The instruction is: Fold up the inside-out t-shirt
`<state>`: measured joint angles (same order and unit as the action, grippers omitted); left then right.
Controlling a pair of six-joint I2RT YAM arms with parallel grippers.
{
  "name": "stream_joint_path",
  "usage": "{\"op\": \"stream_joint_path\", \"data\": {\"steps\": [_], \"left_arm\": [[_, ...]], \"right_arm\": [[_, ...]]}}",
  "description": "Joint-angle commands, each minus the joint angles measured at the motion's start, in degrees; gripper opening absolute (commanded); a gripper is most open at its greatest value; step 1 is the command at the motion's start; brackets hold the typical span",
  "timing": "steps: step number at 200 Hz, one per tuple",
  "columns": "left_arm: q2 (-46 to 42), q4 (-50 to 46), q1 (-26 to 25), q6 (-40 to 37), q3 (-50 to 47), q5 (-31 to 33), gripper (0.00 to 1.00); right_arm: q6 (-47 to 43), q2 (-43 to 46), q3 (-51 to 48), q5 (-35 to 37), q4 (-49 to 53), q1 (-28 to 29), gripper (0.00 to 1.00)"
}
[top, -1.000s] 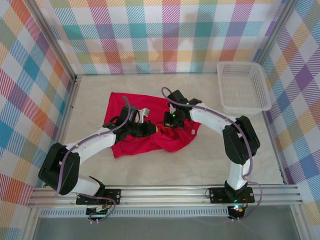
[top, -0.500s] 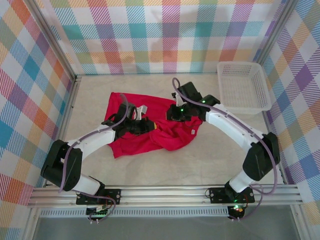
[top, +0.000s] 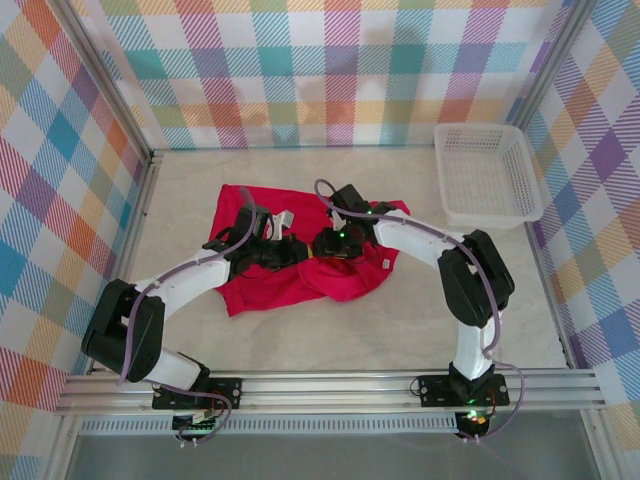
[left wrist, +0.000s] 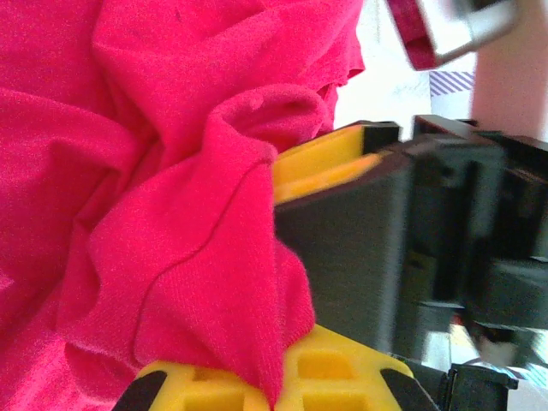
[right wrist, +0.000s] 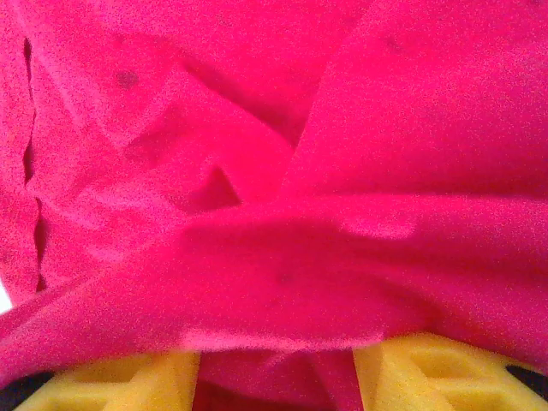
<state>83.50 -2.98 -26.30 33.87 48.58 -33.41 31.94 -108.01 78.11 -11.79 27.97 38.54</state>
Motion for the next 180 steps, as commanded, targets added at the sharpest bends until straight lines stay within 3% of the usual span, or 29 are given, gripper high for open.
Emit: {"op": "stream_joint_path", "data": {"steps": [1,11,34,59,89,141,180], "left_arm": [[-1.9,0.7,0.4,0.0,1.3,-1.3,0.00],[-2.2,0.7,0.5,-0.1,1.2,-1.4,0.00],[-2.7,0.8,0.7,0.0,0.9,-1.4,0.00],[-2.6,0.9,1.1,-0.3,0.6,-1.4,0.00],[-1.6,1.6,1.5,-0.7,0.5,-1.1,0.00],[-0.4,2.6,1.4,-0.5,0.6,-1.2,0.00],[1.1,3.0,1.4,-0.5,0.2,-1.0,0.00]], "right_arm": [[2.0,-2.7,0.7,1.0,-3.2,0.4,0.50],[2.5,-3.2,1.0,2.1,-3.1,0.4,0.47],[3.6,-2.1,1.0,3.6,-1.6,0.4,0.24],[3.6,3.8,0.7,4.4,1.3,0.4,0.16],[2.6,10.5,1.0,3.4,5.1,0.4,0.00],[1.9,17.2,1.5,-2.7,8.6,-0.2,0.00],[4.5,22.8,-1.6,-11.2,1.6,-3.3,0.00]]}}
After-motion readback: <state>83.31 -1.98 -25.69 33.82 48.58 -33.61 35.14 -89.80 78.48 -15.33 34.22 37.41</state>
